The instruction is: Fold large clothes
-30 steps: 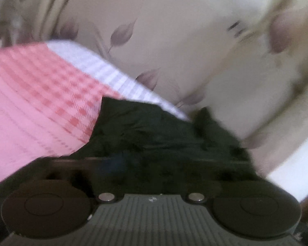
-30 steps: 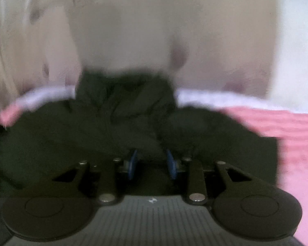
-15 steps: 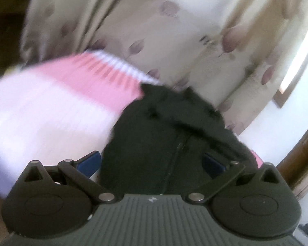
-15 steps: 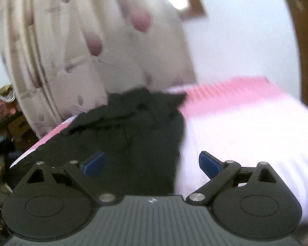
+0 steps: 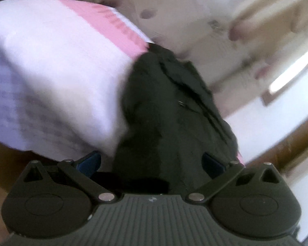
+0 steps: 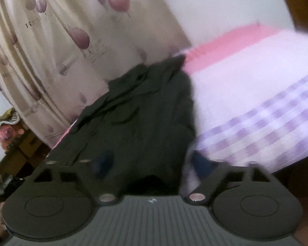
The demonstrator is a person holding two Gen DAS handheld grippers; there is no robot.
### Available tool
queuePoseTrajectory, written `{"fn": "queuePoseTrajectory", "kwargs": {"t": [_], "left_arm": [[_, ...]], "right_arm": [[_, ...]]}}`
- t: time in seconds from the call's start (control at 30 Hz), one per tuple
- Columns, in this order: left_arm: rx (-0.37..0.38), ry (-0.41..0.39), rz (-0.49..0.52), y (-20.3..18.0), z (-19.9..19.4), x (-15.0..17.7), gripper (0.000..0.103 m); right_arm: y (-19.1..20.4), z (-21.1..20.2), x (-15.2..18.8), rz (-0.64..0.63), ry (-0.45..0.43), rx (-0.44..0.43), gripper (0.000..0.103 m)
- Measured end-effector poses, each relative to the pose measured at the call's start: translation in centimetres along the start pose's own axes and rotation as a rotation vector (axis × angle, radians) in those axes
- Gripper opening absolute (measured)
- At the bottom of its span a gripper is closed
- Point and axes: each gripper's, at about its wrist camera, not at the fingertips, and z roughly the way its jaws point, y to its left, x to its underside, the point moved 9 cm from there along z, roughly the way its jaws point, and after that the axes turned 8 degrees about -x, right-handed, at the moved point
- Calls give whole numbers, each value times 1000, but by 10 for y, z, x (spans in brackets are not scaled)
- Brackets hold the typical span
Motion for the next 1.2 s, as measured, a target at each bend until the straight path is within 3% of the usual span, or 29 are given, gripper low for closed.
{"fn": "queuePoseTrajectory", "kwargs": {"t": [0.03, 0.07, 0.13, 0.2, 0.3, 0.37, 0.47, 0.6, 0.67, 0.7, 0.8, 0.9, 1.07, 1.2], "left_arm": [[3, -7, 22, -4, 1, 1, 95], [-14, -8, 34, -3, 3, 3, 92], [-53, 17, 37, 1, 10, 7, 66], [-26, 39, 21, 3, 14, 13, 49], [-20, 5, 85, -4, 8, 13, 36], [-21, -3, 91, -7, 4, 12, 35], [-14, 6, 132, -13, 3, 9, 36], [-6, 32, 134, -20, 5, 12, 58], [-29, 15, 157, -24, 2, 13, 49], [-66, 3, 179, -25, 0, 13, 33], [-85, -14, 142, -27, -11, 9, 21], [-77, -35, 97, -40, -26, 2, 19], [-50, -59, 148, -57, -42, -8, 17], [-50, -30, 191, -57, -30, -2, 20]], "right_arm": [[0, 7, 2, 4, 17, 10, 44], [-2, 13, 6, 9, 29, 27, 38], [-2, 19, 10, 22, 25, 16, 36], [-3, 21, 9, 32, 29, 10, 31], [-4, 19, 10, 31, 42, 7, 22], [-5, 19, 10, 61, 45, -15, 18], [-6, 18, 8, 91, 44, -53, 21], [-8, 19, 10, 110, 73, -70, 24], [-7, 20, 11, 105, 81, -68, 24], [-6, 20, 11, 93, 87, -62, 23], [1, 18, 8, 90, 78, -78, 15], [12, 8, -9, 141, 12, -157, 13], [28, -10, -35, 213, -72, -272, 13], [14, -5, -23, 218, -40, -222, 13]]}}
